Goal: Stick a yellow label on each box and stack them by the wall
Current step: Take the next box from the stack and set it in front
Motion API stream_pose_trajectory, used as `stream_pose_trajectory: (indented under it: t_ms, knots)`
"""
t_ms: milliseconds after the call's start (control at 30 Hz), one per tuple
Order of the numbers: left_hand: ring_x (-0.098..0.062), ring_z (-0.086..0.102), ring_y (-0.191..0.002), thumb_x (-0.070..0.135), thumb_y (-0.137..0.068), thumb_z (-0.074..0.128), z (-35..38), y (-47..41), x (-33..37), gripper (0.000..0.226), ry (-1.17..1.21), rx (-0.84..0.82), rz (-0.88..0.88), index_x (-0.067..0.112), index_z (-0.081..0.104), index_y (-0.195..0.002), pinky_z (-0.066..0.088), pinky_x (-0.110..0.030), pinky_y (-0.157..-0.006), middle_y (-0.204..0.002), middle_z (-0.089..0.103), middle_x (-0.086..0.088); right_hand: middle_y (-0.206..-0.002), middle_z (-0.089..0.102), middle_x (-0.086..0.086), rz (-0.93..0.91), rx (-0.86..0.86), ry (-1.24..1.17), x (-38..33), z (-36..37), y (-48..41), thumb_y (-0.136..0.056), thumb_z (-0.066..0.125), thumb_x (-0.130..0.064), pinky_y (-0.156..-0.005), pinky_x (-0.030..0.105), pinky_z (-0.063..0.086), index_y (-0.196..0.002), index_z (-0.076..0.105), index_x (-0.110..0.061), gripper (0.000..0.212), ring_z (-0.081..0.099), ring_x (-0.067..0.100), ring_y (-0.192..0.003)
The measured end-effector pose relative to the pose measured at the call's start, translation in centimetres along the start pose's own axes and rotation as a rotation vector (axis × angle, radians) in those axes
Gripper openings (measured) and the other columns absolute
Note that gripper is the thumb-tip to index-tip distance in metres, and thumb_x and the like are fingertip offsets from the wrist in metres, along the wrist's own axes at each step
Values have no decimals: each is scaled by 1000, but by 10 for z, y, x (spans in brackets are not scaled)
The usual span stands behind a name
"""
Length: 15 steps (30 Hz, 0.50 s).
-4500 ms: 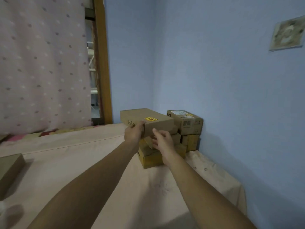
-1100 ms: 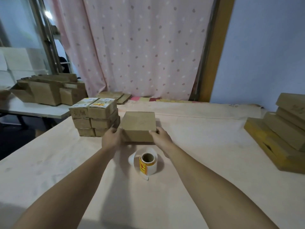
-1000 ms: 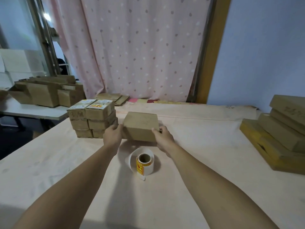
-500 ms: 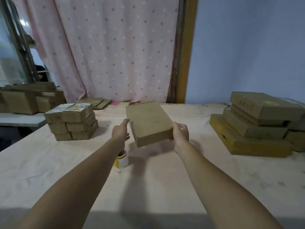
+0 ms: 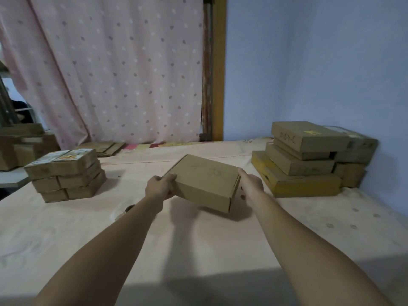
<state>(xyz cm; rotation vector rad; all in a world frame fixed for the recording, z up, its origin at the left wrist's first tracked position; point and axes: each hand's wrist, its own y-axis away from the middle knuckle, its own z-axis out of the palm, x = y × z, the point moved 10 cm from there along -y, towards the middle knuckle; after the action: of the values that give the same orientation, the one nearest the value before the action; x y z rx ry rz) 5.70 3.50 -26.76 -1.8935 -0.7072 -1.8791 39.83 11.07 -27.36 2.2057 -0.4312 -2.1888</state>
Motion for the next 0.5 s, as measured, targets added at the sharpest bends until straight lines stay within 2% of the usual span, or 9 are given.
stream_pose_trajectory:
  t_ms: [67, 167, 233, 300, 367, 433, 500]
  knots:
    - [-32, 68, -80, 41, -81, 75, 7, 11, -5, 43, -127, 21, 22, 6, 56, -97, 63, -47, -72, -98, 62, -16, -92, 69, 4, 24, -79, 47, 4, 10, 6, -93, 61, -41, -83, 39, 58, -92, 67, -12, 30, 65, 24, -88]
    - [-32, 67, -81, 53, -79, 65, 8, 25, -11, 50, -334, 54, 31, 8, 55, -98, 60, -46, -80, -97, 61, -10, -102, 70, 10, -31, -81, 198, 5, 12, 13, -90, 58, -20, -66, 31, 49, -96, 64, -6, 16, 64, 26, -86]
    - [-33, 63, -90, 55, -79, 62, 6, 28, -14, 52, -512, 16, 22, 7, 56, -100, 56, -41, -85, -100, 61, -10, -102, 64, 14, -71, -61, 238, 5, 9, 18, -89, 53, -10, -71, 36, 51, -102, 58, -7, 14, 60, 29, -87]
    - [-32, 60, -93, 52, -83, 63, 8, 33, -17, 45, -706, -56, 29, 10, 56, -95, 53, -38, -84, -97, 60, -8, -102, 60, 13, -85, -49, 295, 8, 8, 23, -90, 47, -5, -88, 45, 55, -119, 56, -5, 30, 60, 32, -96]
    - [-30, 59, -93, 51, -83, 63, 12, 37, -19, 40, -853, -90, 58, 13, 58, -94, 51, -37, -84, -97, 60, -6, -103, 61, 9, -95, -64, 363, 14, 11, 24, -90, 44, -7, -92, 51, 56, -120, 56, -12, 32, 60, 31, -97]
    - [-31, 60, -99, 48, -85, 61, 15, 42, -18, 40, -942, -88, 100, 13, 62, -104, 47, -34, -81, -103, 61, -7, -112, 62, 8, -131, -75, 447, 16, 16, 25, -89, 43, -8, -90, 47, 57, -116, 56, -16, 31, 59, 29, -99]
    - [-32, 60, -106, 46, -89, 57, 17, 43, -19, 43, -987, -86, 120, 11, 62, -114, 44, -33, -79, -113, 63, -10, -121, 60, 6, -178, -79, 540, 14, 21, 26, -90, 42, -7, -88, 38, 52, -123, 55, -16, 36, 55, 27, -103]
